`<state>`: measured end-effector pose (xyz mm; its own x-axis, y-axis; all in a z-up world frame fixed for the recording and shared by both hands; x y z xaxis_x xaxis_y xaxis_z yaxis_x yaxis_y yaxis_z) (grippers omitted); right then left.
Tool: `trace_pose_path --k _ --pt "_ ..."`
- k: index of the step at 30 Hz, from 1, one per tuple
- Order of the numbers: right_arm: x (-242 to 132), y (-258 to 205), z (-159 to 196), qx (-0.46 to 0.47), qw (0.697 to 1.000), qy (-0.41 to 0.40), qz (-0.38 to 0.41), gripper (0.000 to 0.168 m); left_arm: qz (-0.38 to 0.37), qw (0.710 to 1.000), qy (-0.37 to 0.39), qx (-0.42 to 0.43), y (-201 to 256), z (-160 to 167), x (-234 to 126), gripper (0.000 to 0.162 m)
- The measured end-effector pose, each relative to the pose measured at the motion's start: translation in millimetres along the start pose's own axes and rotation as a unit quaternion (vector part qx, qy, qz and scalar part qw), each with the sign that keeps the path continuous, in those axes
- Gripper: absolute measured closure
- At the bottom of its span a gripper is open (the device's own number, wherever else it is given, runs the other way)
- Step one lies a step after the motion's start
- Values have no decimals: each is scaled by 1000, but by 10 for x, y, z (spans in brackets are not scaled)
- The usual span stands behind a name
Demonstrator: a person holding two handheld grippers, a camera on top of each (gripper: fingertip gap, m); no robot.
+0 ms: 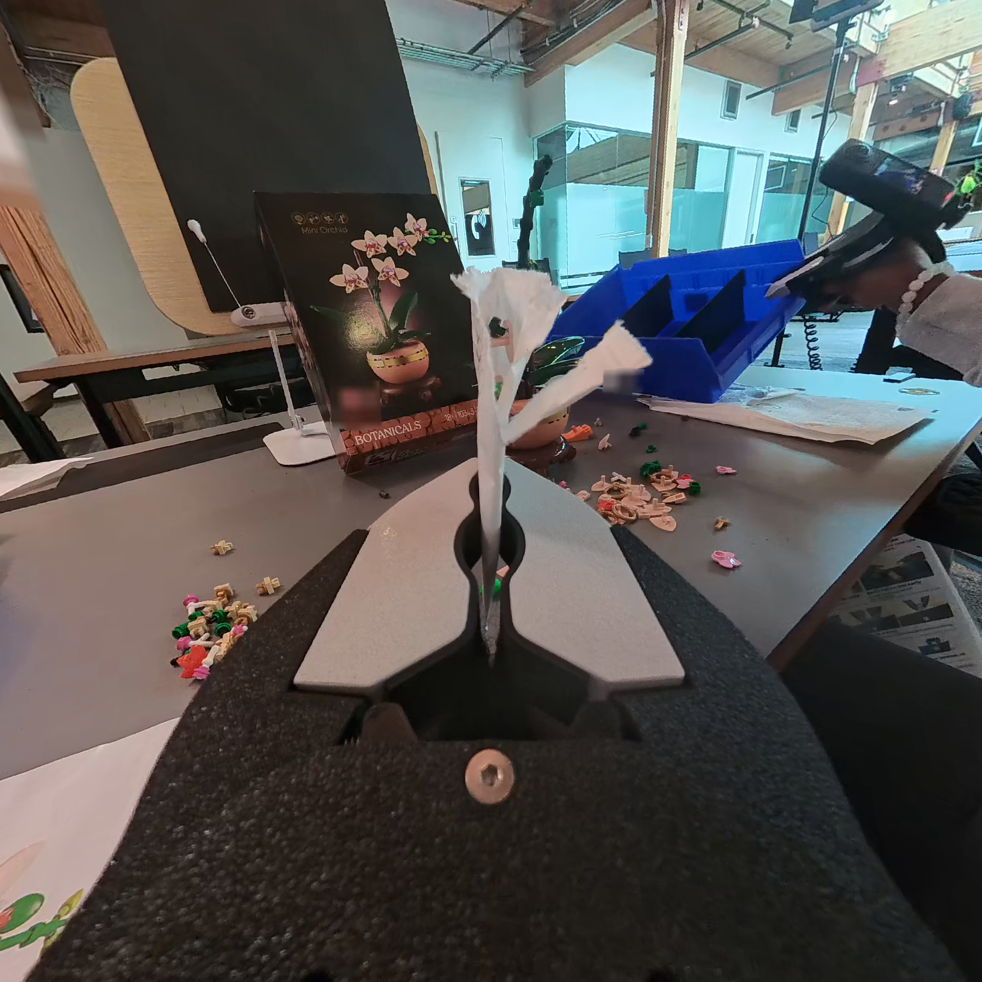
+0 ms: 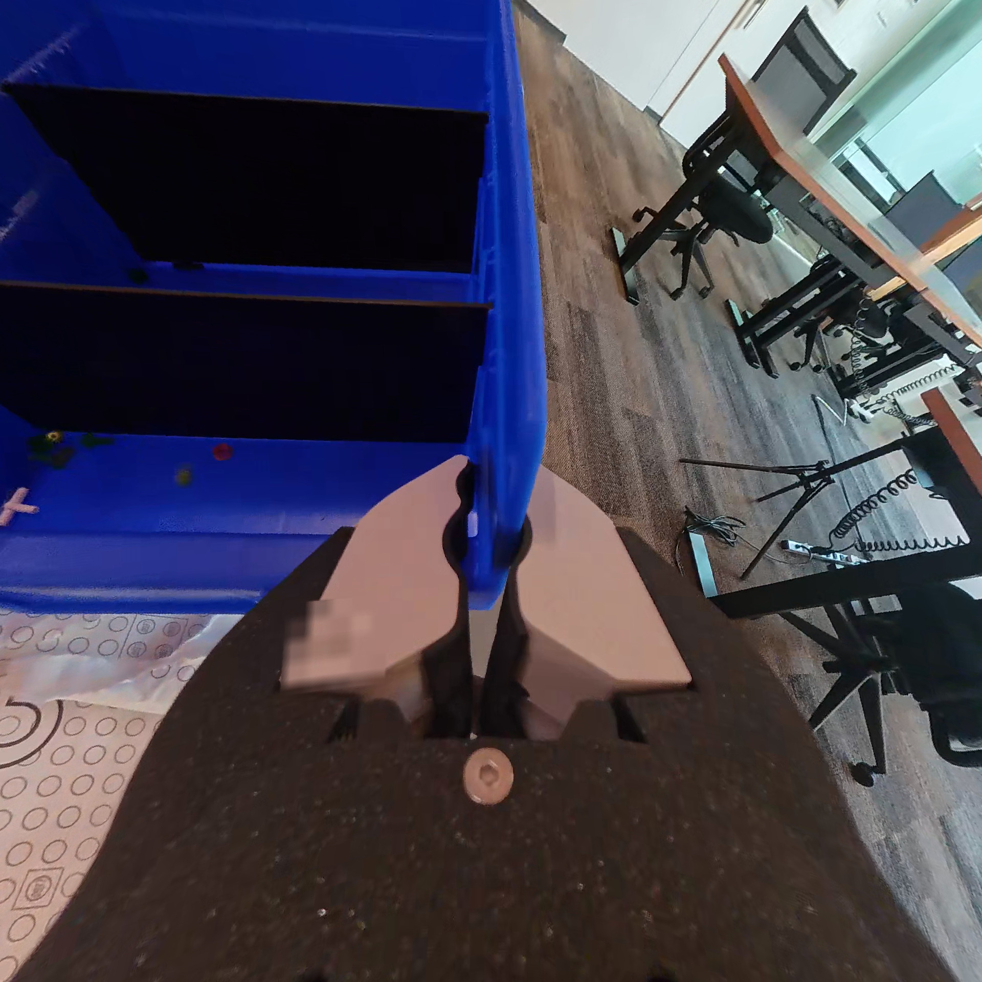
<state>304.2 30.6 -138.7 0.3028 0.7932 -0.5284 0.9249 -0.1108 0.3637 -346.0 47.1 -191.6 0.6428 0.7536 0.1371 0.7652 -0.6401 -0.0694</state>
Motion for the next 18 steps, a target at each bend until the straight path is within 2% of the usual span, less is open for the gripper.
trace_pose_path --k 14,18 --pt "119 73 258 60 998 3 -25 161 0 1000 2 2 5 1 14 162" --pt "162 102 398 72 997 -19 -31 155 2 1000 3 -5 -7 -2 4 162"
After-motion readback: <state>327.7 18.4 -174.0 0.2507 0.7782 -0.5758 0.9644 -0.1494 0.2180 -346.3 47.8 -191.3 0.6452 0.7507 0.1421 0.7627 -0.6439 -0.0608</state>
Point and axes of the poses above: each gripper's, where its closed fingertips meet, x out along the fingers, z out of its underside, y = z × x across the jaws, the point moved 9 cm from there along -x, back along the fingers, and after that the axes turned 13 degrees about -z, right-handed, at the moved point
